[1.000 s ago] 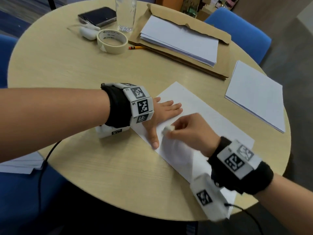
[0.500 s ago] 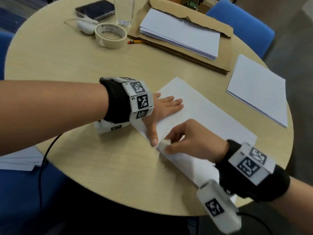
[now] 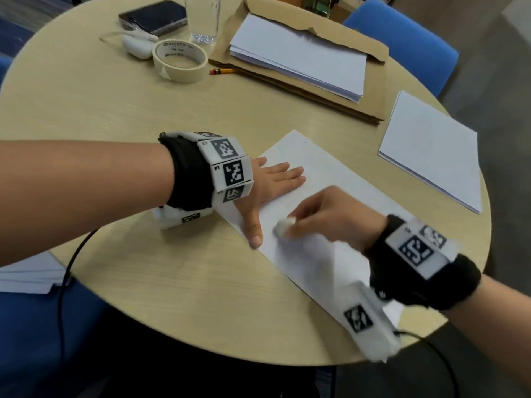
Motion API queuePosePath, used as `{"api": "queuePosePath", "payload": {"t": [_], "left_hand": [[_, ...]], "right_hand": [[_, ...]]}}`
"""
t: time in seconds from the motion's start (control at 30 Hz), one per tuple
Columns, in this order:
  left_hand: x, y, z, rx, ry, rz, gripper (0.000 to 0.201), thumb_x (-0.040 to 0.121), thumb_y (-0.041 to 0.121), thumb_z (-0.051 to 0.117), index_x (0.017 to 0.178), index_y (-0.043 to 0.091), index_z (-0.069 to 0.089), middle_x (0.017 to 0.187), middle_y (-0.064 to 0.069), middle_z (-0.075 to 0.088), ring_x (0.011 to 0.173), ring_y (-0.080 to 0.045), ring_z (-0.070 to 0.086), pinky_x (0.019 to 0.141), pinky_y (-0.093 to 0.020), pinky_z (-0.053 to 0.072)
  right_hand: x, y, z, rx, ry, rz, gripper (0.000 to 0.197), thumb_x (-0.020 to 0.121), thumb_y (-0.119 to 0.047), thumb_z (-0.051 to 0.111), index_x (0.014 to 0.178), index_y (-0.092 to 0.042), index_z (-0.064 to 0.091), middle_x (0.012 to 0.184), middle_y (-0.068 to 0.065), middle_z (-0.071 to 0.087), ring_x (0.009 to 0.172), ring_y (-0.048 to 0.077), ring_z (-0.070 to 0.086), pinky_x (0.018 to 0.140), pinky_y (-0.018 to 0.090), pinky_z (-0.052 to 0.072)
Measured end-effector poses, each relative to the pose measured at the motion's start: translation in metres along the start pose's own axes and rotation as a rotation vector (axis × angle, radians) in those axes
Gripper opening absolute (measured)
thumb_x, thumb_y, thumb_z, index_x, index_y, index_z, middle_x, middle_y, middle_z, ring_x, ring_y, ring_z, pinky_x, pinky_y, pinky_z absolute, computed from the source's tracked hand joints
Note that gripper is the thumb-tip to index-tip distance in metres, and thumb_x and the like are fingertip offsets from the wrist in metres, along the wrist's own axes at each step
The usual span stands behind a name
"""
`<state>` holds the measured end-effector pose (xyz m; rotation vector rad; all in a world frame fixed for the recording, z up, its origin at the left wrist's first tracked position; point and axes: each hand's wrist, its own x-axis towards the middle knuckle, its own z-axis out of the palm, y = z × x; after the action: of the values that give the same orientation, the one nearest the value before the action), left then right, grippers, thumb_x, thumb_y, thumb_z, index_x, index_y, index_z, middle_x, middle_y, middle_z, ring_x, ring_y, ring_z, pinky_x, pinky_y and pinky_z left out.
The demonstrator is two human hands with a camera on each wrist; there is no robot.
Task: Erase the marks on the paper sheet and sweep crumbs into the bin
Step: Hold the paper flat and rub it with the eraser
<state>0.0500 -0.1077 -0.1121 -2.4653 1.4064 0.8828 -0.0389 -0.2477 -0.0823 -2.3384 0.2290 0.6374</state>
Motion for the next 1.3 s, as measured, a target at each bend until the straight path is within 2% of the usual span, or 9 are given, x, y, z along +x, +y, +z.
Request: {"api": "queuePosePath", "payload": {"t": [0.13,0.27,0.37,0.47,0.63,0.87,1.0,1.13,1.3], "left_hand": [[0.000,-0.002,0.003,-0.039,0.017,0.017,0.144,0.053,0.067,0.073,0.144,0.020,-0.028,0.153,0.005,-0.032,0.143,-0.014,-0.024,0.115,-0.046,-0.012],[-0.001,0.002,-0.001,0.004,-0.007,-0.003,0.141,0.058,0.063,0.074,0.144,0.017,-0.029,0.152,0.003,-0.033,0.143,-0.016,-0.025,0.115,-0.045,-0.011],[-0.002,0.004,-0.003,0.010,-0.010,-0.009,0.142,0.059,0.062,0.074,0.144,0.017,-0.029,0.152,0.002,-0.033,0.143,-0.016,-0.025,0.115,-0.045,-0.011],[-0.002,0.002,-0.001,-0.004,-0.006,-0.002,0.142,0.057,0.063,0.074,0.144,0.018,-0.029,0.152,0.003,-0.033,0.143,-0.016,-0.025,0.115,-0.044,-0.011],[-0.003,0.003,0.000,-0.023,-0.002,0.004,0.141,0.058,0.061,0.075,0.144,0.018,-0.028,0.153,0.004,-0.032,0.142,-0.014,-0.025,0.115,-0.043,-0.013],[-0.003,0.003,-0.003,-0.008,-0.032,-0.001,0.142,0.059,0.063,0.074,0.143,0.018,-0.031,0.151,0.003,-0.036,0.142,-0.015,-0.027,0.115,-0.044,-0.013],[-0.005,0.005,-0.003,-0.027,-0.037,-0.003,0.141,0.060,0.060,0.075,0.143,0.019,-0.030,0.151,0.005,-0.035,0.141,-0.014,-0.028,0.114,-0.042,-0.014],[-0.007,0.005,-0.004,-0.019,-0.041,-0.002,0.141,0.060,0.060,0.075,0.142,0.019,-0.032,0.151,0.005,-0.036,0.141,-0.013,-0.029,0.114,-0.041,-0.016],[-0.004,0.006,-0.005,-0.037,-0.079,-0.009,0.143,0.060,0.058,0.077,0.141,0.019,-0.034,0.149,0.004,-0.039,0.140,-0.014,-0.031,0.114,-0.041,-0.017]], "right_hand": [[0.019,0.005,-0.024,0.027,0.288,0.067,0.014,0.072,-0.014,0.075,0.079,-0.002,0.071,0.046,-0.009,0.051,0.041,0.001,0.044,0.040,0.012,0.032],[-0.005,-0.005,0.016,-0.137,0.150,-0.123,0.022,0.072,-0.012,0.071,0.080,0.008,0.069,0.067,0.020,0.064,0.058,0.010,0.045,0.053,0.023,0.034],[-0.011,-0.009,0.026,-0.153,-0.001,-0.147,0.018,0.072,-0.017,0.073,0.076,0.000,0.071,0.064,0.005,0.067,0.055,0.003,0.048,0.056,0.019,0.038],[0.006,-0.002,-0.002,-0.040,0.053,-0.013,0.013,0.072,-0.019,0.076,0.072,-0.006,0.071,0.050,-0.010,0.056,0.043,-0.002,0.045,0.046,0.009,0.033],[0.026,0.007,-0.036,-0.086,0.370,0.075,0.014,0.072,-0.017,0.074,0.078,-0.004,0.071,0.059,-0.004,0.054,0.055,0.004,0.045,0.047,0.017,0.034],[0.000,-0.004,0.018,-0.133,0.019,-0.130,0.027,0.072,-0.021,0.073,0.079,0.005,0.069,0.069,0.017,0.066,0.059,0.009,0.048,0.054,0.020,0.036],[0.022,0.010,-0.024,-0.043,0.186,0.044,0.017,0.072,-0.020,0.075,0.075,-0.004,0.071,0.055,-0.005,0.055,0.052,0.005,0.044,0.046,0.013,0.032],[0.034,0.017,-0.050,-0.069,0.374,0.081,0.013,0.073,-0.017,0.075,0.077,-0.005,0.072,0.060,-0.004,0.056,0.058,0.006,0.047,0.046,0.016,0.034],[0.021,0.001,-0.003,-0.171,0.125,-0.091,0.020,0.072,-0.015,0.072,0.072,0.005,0.068,0.056,0.001,0.053,0.049,0.008,0.042,0.043,0.012,0.031]]}}
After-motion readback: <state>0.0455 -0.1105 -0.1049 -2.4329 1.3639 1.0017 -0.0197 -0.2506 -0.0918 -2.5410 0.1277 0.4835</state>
